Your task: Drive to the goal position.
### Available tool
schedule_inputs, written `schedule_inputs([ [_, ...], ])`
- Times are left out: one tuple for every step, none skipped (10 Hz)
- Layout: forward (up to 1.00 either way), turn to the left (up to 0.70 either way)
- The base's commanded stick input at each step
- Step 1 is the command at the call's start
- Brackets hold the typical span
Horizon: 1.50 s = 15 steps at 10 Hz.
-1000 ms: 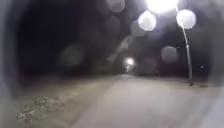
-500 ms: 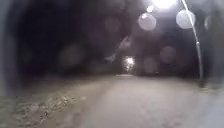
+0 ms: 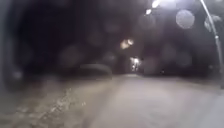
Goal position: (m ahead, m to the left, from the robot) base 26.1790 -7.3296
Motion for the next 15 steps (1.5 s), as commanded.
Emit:
schedule_inputs([
  [1.00, -0.40],
  [1.00, -0.22],
  [1.00, 0.00],
  [1.00, 0.00],
  [1.00, 0.00],
  [1.00, 0.00],
  [1.00, 0.00],
  [1.00, 0.00],
  [1.00, 0.00],
  [1.00, 0.00],
  [1.00, 0.00],
  [1.00, 0.00],
  [1.00, 0.00],
  [1.00, 0.00],
  [1.00, 0.00],
])
